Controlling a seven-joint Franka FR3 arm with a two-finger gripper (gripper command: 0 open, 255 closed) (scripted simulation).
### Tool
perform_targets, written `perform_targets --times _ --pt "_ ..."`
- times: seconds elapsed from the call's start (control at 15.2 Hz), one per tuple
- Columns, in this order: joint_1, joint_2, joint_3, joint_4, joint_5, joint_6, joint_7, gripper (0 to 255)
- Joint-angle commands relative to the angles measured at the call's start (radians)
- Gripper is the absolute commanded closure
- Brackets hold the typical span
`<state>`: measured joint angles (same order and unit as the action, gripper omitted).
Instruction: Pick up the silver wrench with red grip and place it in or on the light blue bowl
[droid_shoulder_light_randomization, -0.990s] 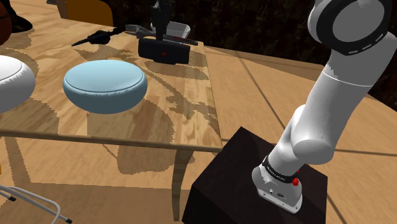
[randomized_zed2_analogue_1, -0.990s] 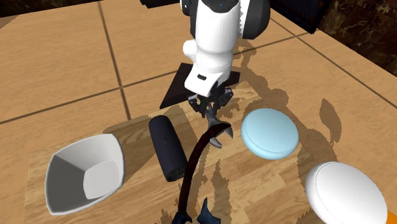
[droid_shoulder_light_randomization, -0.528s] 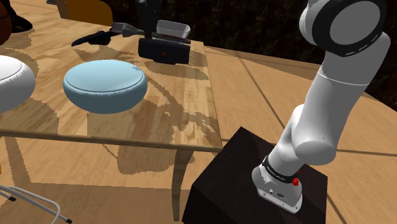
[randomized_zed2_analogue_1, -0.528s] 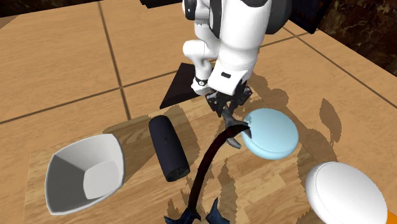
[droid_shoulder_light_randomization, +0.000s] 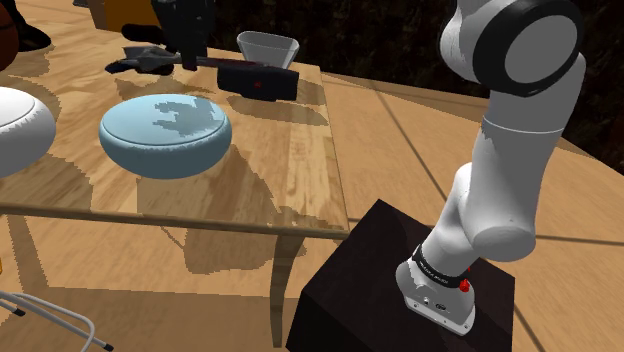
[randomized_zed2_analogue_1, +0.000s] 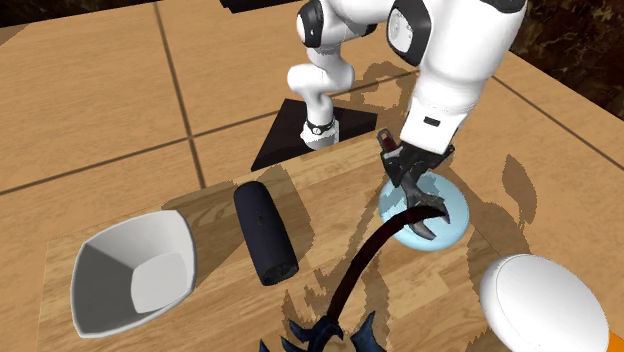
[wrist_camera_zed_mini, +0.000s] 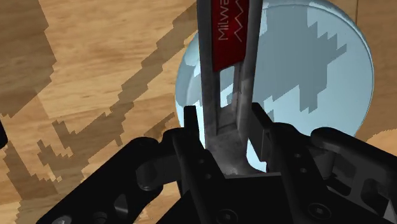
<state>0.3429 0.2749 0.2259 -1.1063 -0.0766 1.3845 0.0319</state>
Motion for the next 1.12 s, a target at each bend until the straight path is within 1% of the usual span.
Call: perform_targets --times 0.0,0.07,0.13,0.53,0.86,1.06 --pt "0.041 0.045 0.016 0.069 -0.016 -0.025 0.049 255" --pt "0.062 0.073 0.023 0.111 -0.025 -0.041 0.071 255" --pt "0.096 0.121 0.031 0.183 -0.041 -0.067 0.102 255" --pt "0.072 0.047 0.03 -0.016 -0.02 0.059 0.101 255" --pt "0.06 0.01 0.029 -0.14 -0.01 0.147 0.099 255" --pt "0.056 -0.004 0.028 -0.196 -0.006 0.189 0.099 255"
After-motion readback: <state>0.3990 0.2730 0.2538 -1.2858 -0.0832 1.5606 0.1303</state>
